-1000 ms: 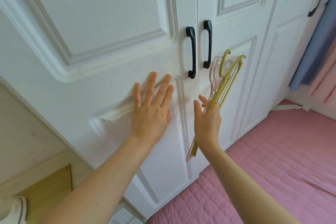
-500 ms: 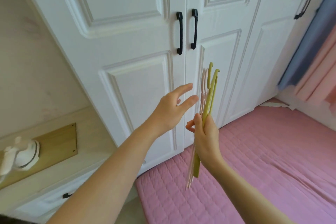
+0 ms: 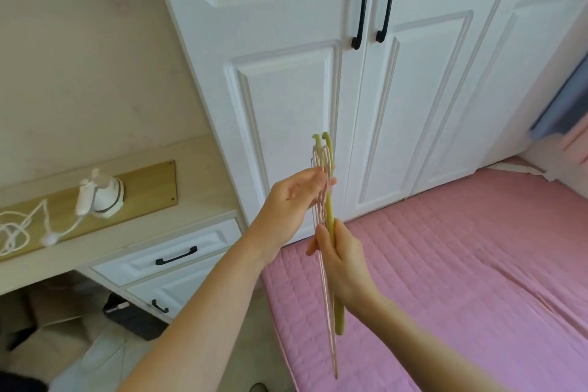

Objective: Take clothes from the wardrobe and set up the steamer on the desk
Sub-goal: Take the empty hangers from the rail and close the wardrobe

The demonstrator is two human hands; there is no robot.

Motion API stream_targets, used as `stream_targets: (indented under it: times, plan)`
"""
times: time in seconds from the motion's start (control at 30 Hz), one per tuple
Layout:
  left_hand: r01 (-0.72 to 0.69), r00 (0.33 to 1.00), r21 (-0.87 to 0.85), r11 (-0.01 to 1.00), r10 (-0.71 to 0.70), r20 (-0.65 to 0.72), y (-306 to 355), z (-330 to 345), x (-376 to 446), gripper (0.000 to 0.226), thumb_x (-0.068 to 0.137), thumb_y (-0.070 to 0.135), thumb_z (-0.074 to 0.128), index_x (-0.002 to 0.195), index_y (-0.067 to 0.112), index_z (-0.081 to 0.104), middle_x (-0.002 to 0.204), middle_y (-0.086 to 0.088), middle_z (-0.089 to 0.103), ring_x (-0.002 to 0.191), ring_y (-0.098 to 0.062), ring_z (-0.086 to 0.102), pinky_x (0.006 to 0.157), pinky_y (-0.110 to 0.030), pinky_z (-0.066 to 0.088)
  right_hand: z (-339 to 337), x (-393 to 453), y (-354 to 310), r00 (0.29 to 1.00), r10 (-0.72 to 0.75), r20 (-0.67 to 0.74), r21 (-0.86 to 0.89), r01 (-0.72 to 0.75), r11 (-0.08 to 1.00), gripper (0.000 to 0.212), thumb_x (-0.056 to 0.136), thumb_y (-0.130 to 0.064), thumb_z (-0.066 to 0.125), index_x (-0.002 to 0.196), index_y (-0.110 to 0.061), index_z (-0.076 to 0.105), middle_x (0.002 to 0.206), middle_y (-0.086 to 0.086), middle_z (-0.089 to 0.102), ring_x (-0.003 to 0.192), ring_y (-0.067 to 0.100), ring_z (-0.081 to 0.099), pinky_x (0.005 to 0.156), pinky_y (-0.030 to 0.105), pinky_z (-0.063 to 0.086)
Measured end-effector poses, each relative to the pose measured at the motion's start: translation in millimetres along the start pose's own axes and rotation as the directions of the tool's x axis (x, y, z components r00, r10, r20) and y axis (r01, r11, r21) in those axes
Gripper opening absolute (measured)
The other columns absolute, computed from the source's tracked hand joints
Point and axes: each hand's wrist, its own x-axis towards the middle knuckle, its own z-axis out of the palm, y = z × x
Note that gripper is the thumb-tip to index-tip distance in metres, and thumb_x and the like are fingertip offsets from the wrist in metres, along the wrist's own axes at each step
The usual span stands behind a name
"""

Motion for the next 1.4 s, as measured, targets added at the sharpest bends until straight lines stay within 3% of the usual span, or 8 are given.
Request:
stream_targets:
  times: [0.17, 0.33, 0.5, 0.67, 0.83, 1.0, 1.13, 1.4]
  plan:
    - [0.032, 0.992, 0.052, 0.998, -0.026, -0.120, -20.6, -44.9, -33.1, 0.037, 0.086, 0.051, 0.059, 0.119, 0.036, 0.066, 0.124, 0.008, 0.061, 0.117, -0.008, 0.056, 0.106, -0.031, 0.039, 45.5, -12.1, 4.9, 0.985, -0.013, 0.170, -0.042, 0.020, 0.999, 0.033, 0.099, -0.025, 0.041, 0.077, -0.008, 0.059, 0.067, -0.002, 0.060, 0.055, 0.004, 0.048, 0.053, 0.021, 0.038]
    - [0.063, 0.960, 0.081, 0.995, -0.039, -0.278, -33.6, -100.2, -60.1, 0.036, 0.084, 0.014, 0.071, 0.119, 0.017, 0.066, 0.126, 0.008, 0.062, 0.120, -0.001, 0.052, 0.107, -0.024, 0.038, 101.1, -15.9, 4.1, 0.940, -0.025, 0.339, -0.097, 0.062, 0.993, 0.033, 0.099, -0.027, 0.041, 0.076, -0.010, 0.057, 0.067, -0.002, 0.059, 0.058, 0.008, 0.049, 0.055, 0.024, 0.040]
    - [0.056, 0.920, 0.056, 0.997, -0.029, -0.390, -45.7, -164.9, -82.9, 0.021, 0.088, 0.005, 0.064, 0.108, 0.009, 0.070, 0.111, 0.008, 0.071, 0.103, 0.006, 0.061, 0.077, -0.008, 0.047, 164.3, -14.0, -1.4, 0.882, -0.027, 0.471, -0.114, 0.091, 0.989, 0.034, 0.099, -0.029, 0.044, 0.074, -0.009, 0.056, 0.066, 0.008, 0.058, 0.057, 0.019, 0.049, 0.057, 0.031, 0.041]
    - [0.052, 0.867, -0.035, 0.998, -0.062, -0.495, -60.2, -232.9, -94.3, 0.013, 0.092, 0.007, 0.059, 0.100, 0.005, 0.069, 0.096, 0.003, 0.076, 0.095, 0.002, 0.066, 0.072, -0.004, 0.044, 233.0, -3.7, -6.8, 0.826, 0.007, 0.563, -0.094, 0.056, 0.994, 0.031, 0.098, -0.030, 0.047, 0.077, -0.010, 0.057, 0.070, 0.002, 0.066, 0.071, 0.020, 0.061, 0.073, 0.037, 0.050]
    - [0.057, 0.854, -0.102, 0.993, -0.101, -0.511, -70.3, -302.5, -93.8, 0.016, 0.094, 0.006, 0.055, 0.101, -0.004, 0.066, 0.093, 0.000, 0.076, 0.094, -0.004, 0.069, 0.075, -0.009, 0.048, 302.5, 16.6, -22.4, 0.758, 0.157, 0.634, 0.036, -0.231, 0.972, 0.027, 0.100, -0.024, 0.047, 0.085, -0.006, 0.060, 0.070, 0.006, 0.065, 0.066, 0.021, 0.063, 0.071, 0.038, 0.057]
    - [0.043, 0.863, -0.163, 0.986, -0.119, -0.490, -69.9, -351.4, -77.7, 0.025, 0.094, 0.012, 0.056, 0.099, -0.011, 0.065, 0.091, -0.004, 0.076, 0.092, -0.016, 0.071, 0.089, -0.028, 0.053, 347.5, 47.0, -45.1, 0.657, 0.315, 0.685, 0.013, -0.443, 0.896, 0.029, 0.099, -0.028, 0.049, 0.089, -0.005, 0.064, 0.073, 0.008, 0.066, 0.061, 0.021, 0.062, 0.064, 0.034, 0.056]
    - [0.032, 0.875, -0.221, 0.975, -0.134, -0.466, -63.3, -374.5, -54.5, 0.021, 0.094, 0.012, 0.056, 0.095, -0.006, 0.067, 0.092, -0.009, 0.076, 0.091, -0.024, 0.071, 0.090, -0.032, 0.055, 367.2, 71.6, -55.9, 0.684, 0.325, 0.653, 0.055, -0.470, 0.881, 0.026, 0.098, -0.028, 0.051, 0.089, -0.008, 0.065, 0.072, 0.004, 0.065, 0.057, 0.015, 0.054, 0.065, 0.032, 0.056]
    - [0.053, 0.903, -0.251, 0.967, -0.153, -0.401, -64.0, -409.8, 12.5, 0.018, 0.095, 0.010, 0.055, 0.098, -0.001, 0.068, 0.094, -0.014, 0.074, 0.092, -0.026, 0.071, 0.090, -0.035, 0.055, 385.1, 140.0, -58.5, 0.726, 0.328, 0.604, 0.172, -0.520, 0.837, 0.028, 0.099, -0.033, 0.049, 0.087, -0.009, 0.057, 0.057, -0.004, 0.035, 0.049, 0.011, 0.032, 0.053, 0.025, 0.039]
